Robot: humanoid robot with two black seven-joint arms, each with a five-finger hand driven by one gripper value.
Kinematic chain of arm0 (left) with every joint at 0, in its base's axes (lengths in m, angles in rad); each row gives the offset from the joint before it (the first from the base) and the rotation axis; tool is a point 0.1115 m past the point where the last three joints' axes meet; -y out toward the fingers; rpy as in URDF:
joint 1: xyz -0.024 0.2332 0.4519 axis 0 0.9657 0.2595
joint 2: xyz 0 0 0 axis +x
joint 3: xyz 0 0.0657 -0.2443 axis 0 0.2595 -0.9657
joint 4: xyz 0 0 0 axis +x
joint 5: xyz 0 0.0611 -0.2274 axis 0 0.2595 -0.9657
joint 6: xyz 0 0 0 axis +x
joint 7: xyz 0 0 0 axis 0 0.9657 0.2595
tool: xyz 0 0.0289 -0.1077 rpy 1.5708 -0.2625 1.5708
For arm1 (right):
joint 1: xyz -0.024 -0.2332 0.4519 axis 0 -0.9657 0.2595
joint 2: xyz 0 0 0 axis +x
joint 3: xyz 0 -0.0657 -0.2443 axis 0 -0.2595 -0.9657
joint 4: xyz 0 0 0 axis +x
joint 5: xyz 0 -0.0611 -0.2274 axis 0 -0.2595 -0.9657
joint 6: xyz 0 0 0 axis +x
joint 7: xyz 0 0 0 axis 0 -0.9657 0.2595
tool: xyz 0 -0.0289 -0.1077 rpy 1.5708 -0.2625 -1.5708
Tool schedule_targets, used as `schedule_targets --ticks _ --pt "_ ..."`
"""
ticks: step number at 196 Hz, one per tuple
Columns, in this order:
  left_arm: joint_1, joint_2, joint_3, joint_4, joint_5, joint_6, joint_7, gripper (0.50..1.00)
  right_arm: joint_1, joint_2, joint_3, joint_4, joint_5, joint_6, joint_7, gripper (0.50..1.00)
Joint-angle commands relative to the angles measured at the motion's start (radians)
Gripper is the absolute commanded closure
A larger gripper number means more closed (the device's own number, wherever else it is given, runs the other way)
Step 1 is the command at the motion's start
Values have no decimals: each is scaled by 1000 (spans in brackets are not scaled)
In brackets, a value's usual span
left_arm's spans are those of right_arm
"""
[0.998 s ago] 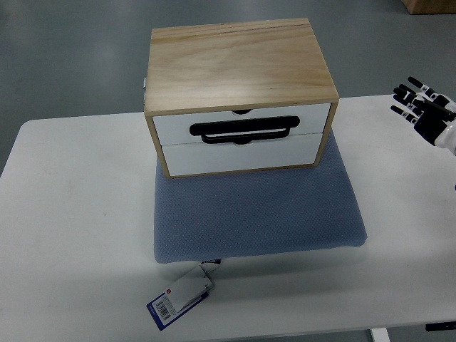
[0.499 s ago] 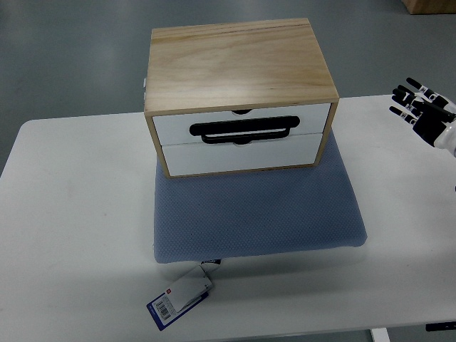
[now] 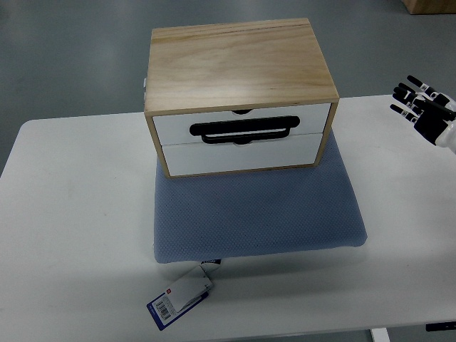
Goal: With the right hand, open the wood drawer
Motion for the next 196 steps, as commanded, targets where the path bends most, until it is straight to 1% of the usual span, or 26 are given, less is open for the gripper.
schedule_targets --ticks 1,31,96,97,134,144,146,159,170,171,175,184,194,195,196 --pt "-1 0 0 0 0 0 -1 500 3 -4 0 0 0 10 0 570" --pt "-1 0 0 0 -1 0 -1 500 6 -12 0 -6 0 26 0 570" --pt "-1 0 2 0 -1 0 0 500 16 -38 40 -17 2 26 0 570" --pt "-1 0 0 0 -1 0 0 500 16 -52 38 -17 3 27 0 570" --pt "1 0 0 0 0 0 0 500 58 -98 35 -15 6 39 0 570" --pt "1 0 0 0 0 0 0 500 58 -98 35 -15 6 39 0 570" --pt "-1 0 0 0 0 0 0 500 67 -115 34 -15 6 56 0 570" --pt "-1 0 0 0 0 0 0 500 85 -139 32 -15 6 73 0 570" --pt "-1 0 0 0 0 0 0 500 85 -139 32 -15 6 73 0 570" --pt "-1 0 0 0 0 0 0 500 108 -161 31 -12 6 90 0 570" --pt "-1 0 0 0 0 0 0 500 118 -173 31 -11 8 99 0 570" --pt "-1 0 0 0 0 0 0 500 142 -196 28 -9 6 111 -2 570" --pt "-1 0 0 0 0 0 0 500 142 -196 28 -9 6 111 -2 570" --pt "1 0 0 0 0 0 0 500 180 -225 26 -5 6 131 -6 572" --pt "1 0 0 0 0 0 0 500 180 -225 26 -5 6 131 -6 572"
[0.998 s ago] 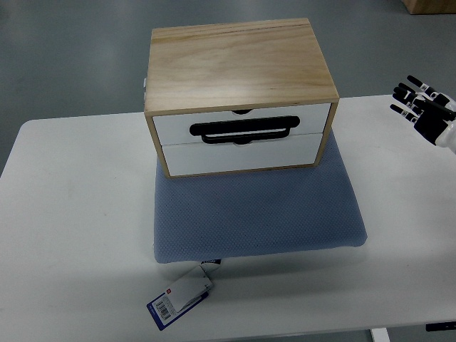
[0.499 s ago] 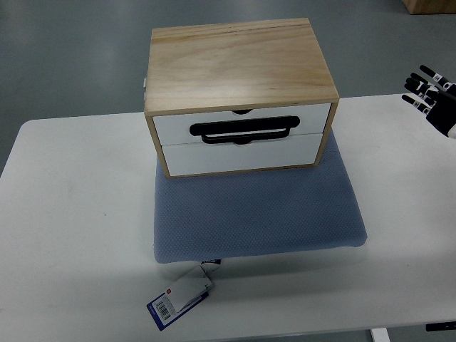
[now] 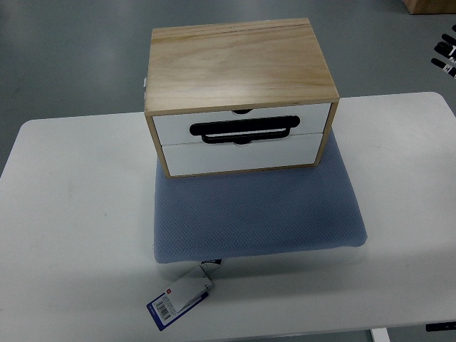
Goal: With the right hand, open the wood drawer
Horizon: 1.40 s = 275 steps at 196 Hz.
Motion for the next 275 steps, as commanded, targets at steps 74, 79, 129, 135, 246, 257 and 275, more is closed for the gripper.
schedule_targets --ticks 74,79,129,135,246,257,275 --pt "0 0 0 0 0 0 0 500 298 -145 -110 111 -31 298 -29 570" --pt "0 0 0 0 0 0 0 500 301 -145 -110 122 -42 318 -38 570" --pt "0 0 0 0 0 0 0 500 364 -130 -110 209 -212 358 -80 572" --pt "0 0 0 0 0 0 0 500 364 -130 -110 209 -212 358 -80 572" --pt "1 0 0 0 0 0 0 500 666 -137 -440 300 -253 358 -147 572" --pt "1 0 0 0 0 0 0 500 689 -133 -474 300 -269 358 -147 572" --pt "1 0 0 0 0 0 0 500 735 -113 -529 304 -295 358 -147 572"
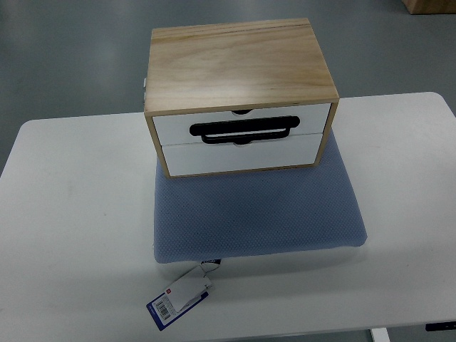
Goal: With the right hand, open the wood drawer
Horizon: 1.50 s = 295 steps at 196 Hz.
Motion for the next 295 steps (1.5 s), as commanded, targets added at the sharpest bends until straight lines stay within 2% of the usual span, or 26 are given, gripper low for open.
schedule_targets --ticks 1,42,60,127,150,186,206,207,213,223,269,279,280,295 --pt "0 0 0 0 0 0 0 500 53 21 -66 5 -28 0 -1 572" --pt "-1 0 0 0 0 0 -1 500 122 55 -147 40 -47 0 -1 572" --pt "-1 0 0 0 0 0 0 500 202 105 -245 60 -88 0 -2 572" --pt "-1 0 0 0 0 0 0 500 326 200 -425 83 -122 0 -19 572" --pt "0 0 0 0 0 0 0 500 417 249 -580 95 -119 0 -21 574" --pt "-1 0 0 0 0 0 0 500 474 299 -687 140 -106 0 -21 574" --pt "0 0 0 0 0 0 0 500 475 322 -698 144 -105 -20 -27 574" --pt "-1 0 0 0 0 0 -1 500 477 340 -703 146 -105 -39 -46 574" --pt "0 0 0 0 0 0 -1 500 477 349 -706 146 -105 -48 -57 576" --pt "0 0 0 0 0 0 -1 500 477 349 -706 146 -105 -48 -57 576" --pt "0 0 0 0 0 0 0 500 475 400 -776 144 -77 -161 -80 583" --pt "0 0 0 0 0 0 0 500 475 400 -776 144 -77 -162 -80 583" --pt "0 0 0 0 0 0 0 500 472 407 -788 144 -47 -190 -102 583" --pt "-1 0 0 0 0 0 -1 500 471 414 -801 144 -25 -214 -117 583"
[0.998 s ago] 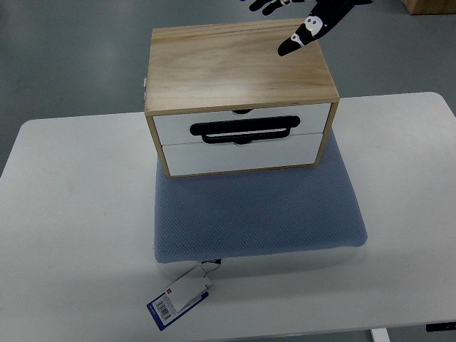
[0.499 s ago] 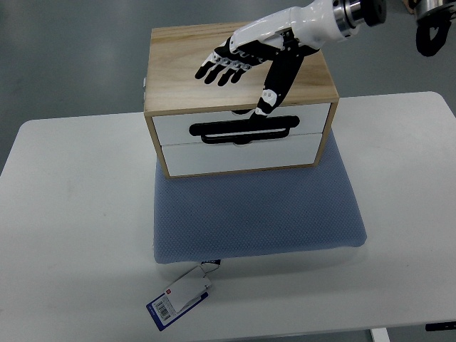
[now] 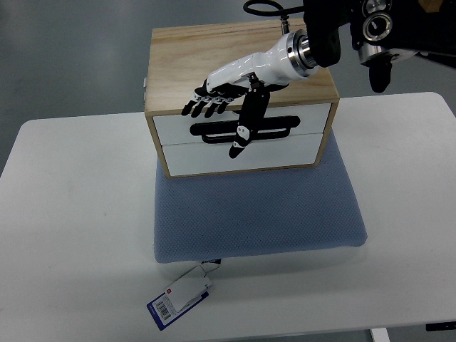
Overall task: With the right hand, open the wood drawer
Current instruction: 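Move the right hand over the cabinet down to the upper drawer's black handle, then hook the right hand's fingers around the black bar handle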
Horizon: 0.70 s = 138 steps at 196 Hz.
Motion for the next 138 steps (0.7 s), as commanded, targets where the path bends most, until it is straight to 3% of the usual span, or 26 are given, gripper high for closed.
schedule_targets --ticks 1,42,138 --pt "-1 0 0 0 0 0 -1 500 -4 11 -22 0 39 -42 -28 583" --pt "0 0 0 0 0 0 0 500 -14 21 -52 0 64 -107 -51 585" --pt "0 0 0 0 0 0 0 500 -24 21 -123 -2 87 -126 -80 585"
